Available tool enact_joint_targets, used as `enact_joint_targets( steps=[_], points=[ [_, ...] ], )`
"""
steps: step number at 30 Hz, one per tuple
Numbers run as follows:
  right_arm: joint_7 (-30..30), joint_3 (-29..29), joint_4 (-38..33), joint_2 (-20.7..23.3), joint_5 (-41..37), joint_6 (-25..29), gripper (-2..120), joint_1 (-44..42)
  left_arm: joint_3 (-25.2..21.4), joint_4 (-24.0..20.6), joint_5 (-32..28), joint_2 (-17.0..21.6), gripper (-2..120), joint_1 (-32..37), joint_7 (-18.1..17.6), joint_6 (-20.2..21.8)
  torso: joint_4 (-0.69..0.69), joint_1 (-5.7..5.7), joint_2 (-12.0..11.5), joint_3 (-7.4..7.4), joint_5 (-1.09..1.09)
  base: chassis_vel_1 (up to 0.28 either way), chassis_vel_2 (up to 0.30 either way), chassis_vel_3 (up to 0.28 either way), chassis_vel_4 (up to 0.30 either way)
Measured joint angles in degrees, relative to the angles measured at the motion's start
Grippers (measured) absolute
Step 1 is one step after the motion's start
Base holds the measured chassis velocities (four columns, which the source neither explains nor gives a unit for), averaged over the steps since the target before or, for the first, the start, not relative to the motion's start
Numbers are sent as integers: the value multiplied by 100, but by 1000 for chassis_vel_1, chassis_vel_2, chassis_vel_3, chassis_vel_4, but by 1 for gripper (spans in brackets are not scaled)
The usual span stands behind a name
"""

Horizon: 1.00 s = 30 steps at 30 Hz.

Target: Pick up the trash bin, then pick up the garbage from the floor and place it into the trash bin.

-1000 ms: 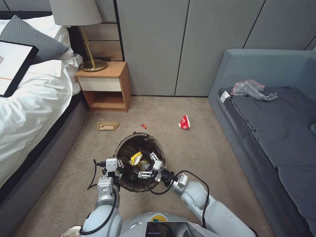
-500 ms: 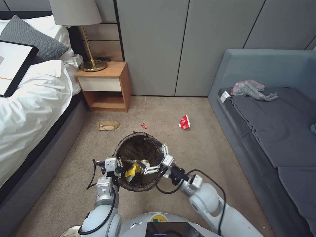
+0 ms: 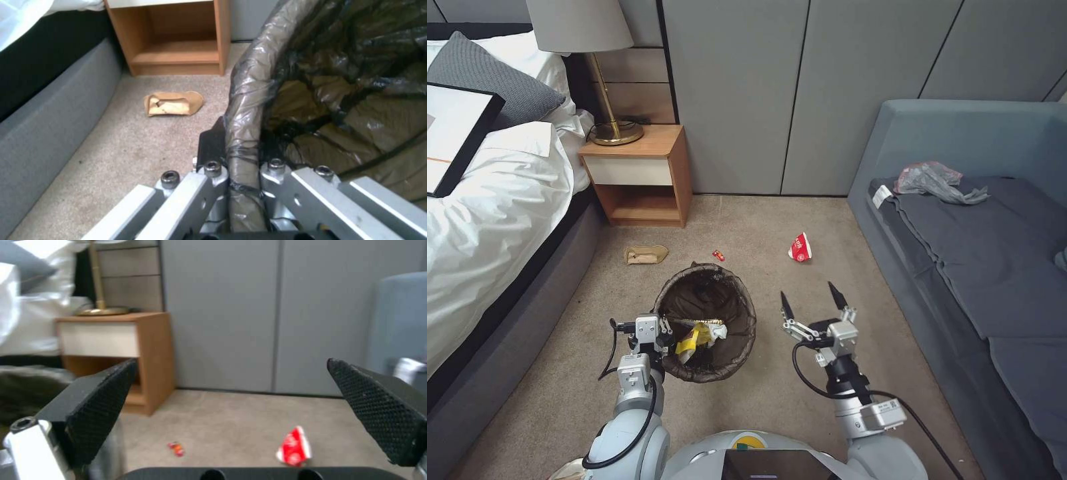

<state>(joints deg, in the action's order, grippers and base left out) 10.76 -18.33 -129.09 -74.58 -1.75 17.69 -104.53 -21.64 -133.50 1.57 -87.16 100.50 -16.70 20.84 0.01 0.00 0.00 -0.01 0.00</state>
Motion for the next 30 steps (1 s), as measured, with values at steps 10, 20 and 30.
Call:
enact_joint_targets(
  steps=[10,20,30],
  points=[
    [102,-393,169,-250,113,355,100,8,-49,-85,-69,44,0,36,-28,8,0,0,0,0,0,0,0,0,0],
    [36,-611,242,-266,40,423,100,227,-41,-109,-52,34,0,69,-28,9,-1,0,0,0,0,0,0,0,0],
    [-20,-667,318,-248,-71,416,100,380,-52,-126,-38,19,0,85,-27,15,-2,0,0,0,-1,-52,49,48,-57]
  ],
)
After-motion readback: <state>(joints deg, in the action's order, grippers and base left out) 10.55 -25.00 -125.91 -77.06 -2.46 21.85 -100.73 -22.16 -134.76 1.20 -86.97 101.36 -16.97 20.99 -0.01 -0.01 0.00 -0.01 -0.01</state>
